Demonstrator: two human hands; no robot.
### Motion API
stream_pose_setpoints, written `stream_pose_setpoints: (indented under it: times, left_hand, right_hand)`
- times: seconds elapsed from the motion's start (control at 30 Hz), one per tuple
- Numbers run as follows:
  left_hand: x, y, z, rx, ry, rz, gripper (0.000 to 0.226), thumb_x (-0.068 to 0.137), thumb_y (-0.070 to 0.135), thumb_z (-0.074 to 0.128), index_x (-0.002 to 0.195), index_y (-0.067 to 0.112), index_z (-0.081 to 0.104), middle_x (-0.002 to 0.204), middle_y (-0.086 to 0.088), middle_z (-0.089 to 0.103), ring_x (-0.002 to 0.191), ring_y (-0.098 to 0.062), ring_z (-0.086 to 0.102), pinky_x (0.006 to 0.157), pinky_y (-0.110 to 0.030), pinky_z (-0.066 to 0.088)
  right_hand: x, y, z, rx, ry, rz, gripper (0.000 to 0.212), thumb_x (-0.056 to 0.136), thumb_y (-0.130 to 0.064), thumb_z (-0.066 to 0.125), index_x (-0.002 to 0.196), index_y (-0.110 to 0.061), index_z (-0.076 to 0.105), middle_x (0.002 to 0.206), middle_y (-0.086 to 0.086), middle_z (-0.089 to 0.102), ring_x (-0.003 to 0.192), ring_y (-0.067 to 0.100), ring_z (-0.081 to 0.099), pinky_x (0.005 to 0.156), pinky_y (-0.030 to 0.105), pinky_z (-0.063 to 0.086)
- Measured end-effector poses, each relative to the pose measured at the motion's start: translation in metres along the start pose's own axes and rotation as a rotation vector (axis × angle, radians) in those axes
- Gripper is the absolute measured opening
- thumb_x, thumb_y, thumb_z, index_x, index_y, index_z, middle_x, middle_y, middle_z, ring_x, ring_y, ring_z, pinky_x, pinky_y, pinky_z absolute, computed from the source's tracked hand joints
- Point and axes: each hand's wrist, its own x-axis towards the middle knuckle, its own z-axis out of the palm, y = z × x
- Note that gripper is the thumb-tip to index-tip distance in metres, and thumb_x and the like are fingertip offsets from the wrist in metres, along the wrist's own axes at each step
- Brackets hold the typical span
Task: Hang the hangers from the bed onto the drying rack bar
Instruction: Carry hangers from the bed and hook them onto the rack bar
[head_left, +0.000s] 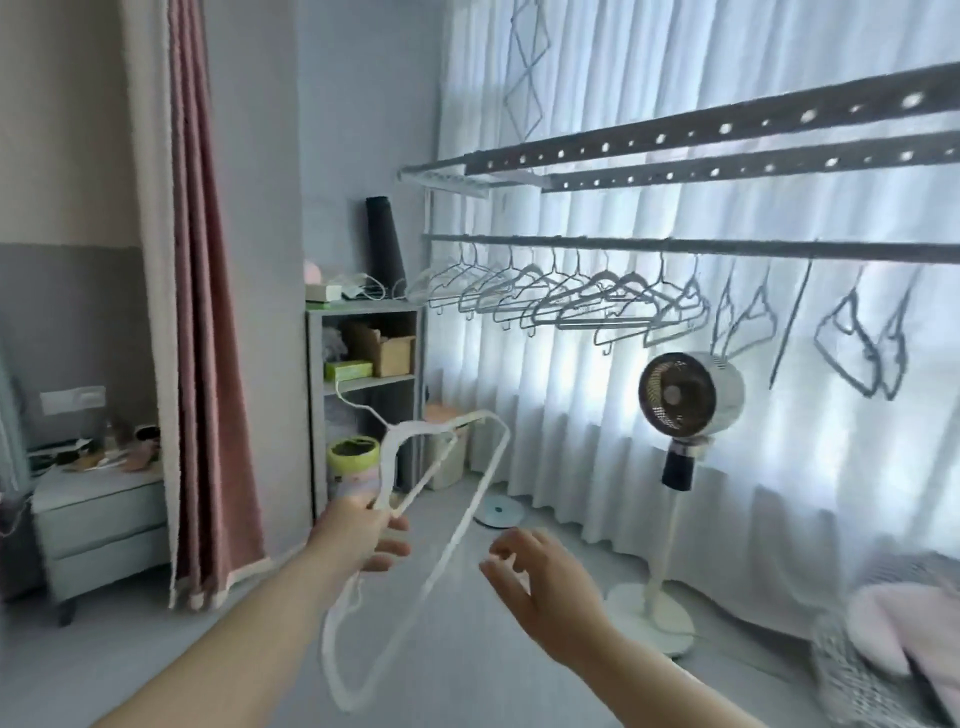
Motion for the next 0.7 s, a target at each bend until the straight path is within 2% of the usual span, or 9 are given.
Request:
stream_pose_setpoints:
  times: [0.07,0.13,0.23,0.33,0.47,0.7]
  left_hand:
    - [-0.016,0.02,0.032,0.102,-0.145,0.08,0.018,0.096,0.004,0.036,0.103,0.01,0.051,0.083,-0.006,0.062,0.052,-0.013,0.058,0.038,-0.015,0.043]
    - [-0.03,0.038,0.063,0.199,-0.297,0.163,0.015,0.097,0.009,0.039,0.1,0.013,0.054,0.081,-0.001,0.064,0.052,-0.01,0.061,0.047,-0.017,0.045]
    - [-0.052,0.063,0.11,0.299,-0.48,0.281,0.014,0.096,0.016,0.045,0.093,0.022,0.058,0.08,0.002,0.067,0.049,-0.003,0.061,0.049,-0.014,0.046]
    - [-0.069,0.082,0.152,0.33,-0.626,0.379,0.012,0.095,0.021,0.047,0.093,0.021,0.059,0.08,0.003,0.068,0.051,-0.002,0.061,0.049,-0.012,0.045]
    - [-0.077,0.098,0.207,0.381,-0.764,0.456,0.014,0.095,0.017,0.046,0.089,0.022,0.058,0.077,0.004,0.066,0.051,-0.003,0.061,0.05,-0.014,0.045]
    - [-0.062,0.131,0.308,0.484,-0.934,0.587,0.018,0.094,0.009,0.042,0.087,0.021,0.053,0.07,0.003,0.065,0.039,-0.006,0.052,0.045,-0.016,0.045]
  right_hand:
    - [-0.014,0.03,-0.038,-0.063,0.085,0.083,0.076,0.069,-0.066,0.022,0.118,-0.016,0.052,0.117,-0.006,0.051,0.113,0.013,0.049,0.081,0.014,0.03]
    - [-0.027,0.055,-0.076,-0.148,0.163,0.147,0.066,0.077,-0.058,0.029,0.125,-0.016,0.047,0.131,-0.002,0.043,0.124,0.018,0.041,0.094,0.02,0.031]
    - [-0.047,0.088,-0.13,-0.274,0.297,0.262,0.055,0.085,-0.037,0.04,0.135,-0.016,0.037,0.145,0.001,0.031,0.137,0.023,0.026,0.112,0.031,0.02]
    - [-0.072,0.12,-0.174,-0.422,0.312,0.394,0.049,0.092,-0.027,0.044,0.139,-0.021,0.03,0.146,-0.004,0.03,0.138,0.017,0.023,0.113,0.029,0.014]
    - [-0.105,0.155,-0.22,-0.462,0.26,0.471,0.035,0.093,-0.025,0.046,0.128,-0.026,0.042,0.134,-0.011,0.046,0.13,0.01,0.035,0.109,0.023,0.021]
    - [-0.132,0.218,-0.274,-0.62,0.287,0.59,0.037,0.094,-0.028,0.046,0.13,-0.027,0.042,0.134,-0.016,0.047,0.128,0.006,0.039,0.106,0.018,0.025]
